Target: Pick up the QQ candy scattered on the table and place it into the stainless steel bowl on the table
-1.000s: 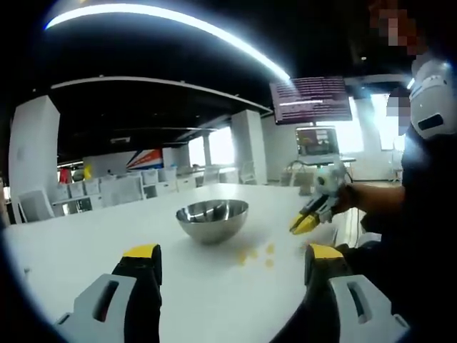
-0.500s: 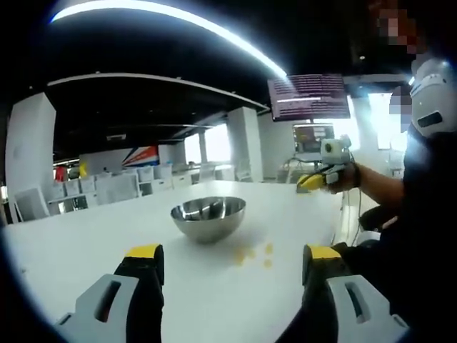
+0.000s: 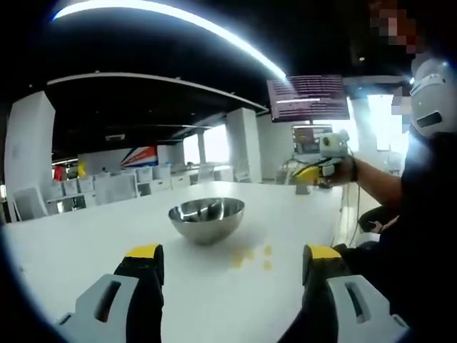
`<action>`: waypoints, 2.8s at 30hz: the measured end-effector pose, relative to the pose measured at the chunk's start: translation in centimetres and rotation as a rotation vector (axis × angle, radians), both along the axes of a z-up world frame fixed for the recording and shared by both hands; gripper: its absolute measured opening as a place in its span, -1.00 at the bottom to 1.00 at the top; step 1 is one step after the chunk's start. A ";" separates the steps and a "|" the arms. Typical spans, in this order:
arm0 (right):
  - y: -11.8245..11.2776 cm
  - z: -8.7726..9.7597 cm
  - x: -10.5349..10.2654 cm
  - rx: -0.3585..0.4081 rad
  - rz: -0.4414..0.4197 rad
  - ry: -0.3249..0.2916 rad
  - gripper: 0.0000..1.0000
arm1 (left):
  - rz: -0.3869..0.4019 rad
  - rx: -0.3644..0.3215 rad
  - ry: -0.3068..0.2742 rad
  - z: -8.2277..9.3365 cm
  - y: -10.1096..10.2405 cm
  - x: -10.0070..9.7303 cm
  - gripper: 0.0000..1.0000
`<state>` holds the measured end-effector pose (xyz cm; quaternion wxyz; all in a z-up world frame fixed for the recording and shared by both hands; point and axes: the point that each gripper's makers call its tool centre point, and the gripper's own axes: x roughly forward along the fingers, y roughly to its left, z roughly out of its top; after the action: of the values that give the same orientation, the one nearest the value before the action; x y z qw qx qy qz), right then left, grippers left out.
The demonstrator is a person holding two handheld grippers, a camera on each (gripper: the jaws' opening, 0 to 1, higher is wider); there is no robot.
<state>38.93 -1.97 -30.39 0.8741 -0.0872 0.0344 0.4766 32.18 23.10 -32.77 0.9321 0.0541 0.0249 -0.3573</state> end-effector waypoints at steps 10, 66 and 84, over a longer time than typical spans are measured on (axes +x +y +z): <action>2.8 0.7 5.0 -0.201 0.036 -0.065 -0.83 | 0.006 -0.012 0.005 -0.3 0.4 -0.2 0.60; 8.9 -3.7 13.0 -0.609 0.156 0.070 -0.54 | 0.025 -0.050 0.006 -0.6 1.9 0.1 0.59; 3.7 1.7 5.7 -0.088 0.075 -0.009 -0.56 | 0.037 -0.063 -0.023 1.1 1.5 0.9 0.65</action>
<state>44.60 1.77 -28.64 0.8512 -0.1288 0.0483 0.5065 33.07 24.60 -31.69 0.9401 0.0285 0.0041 -0.3397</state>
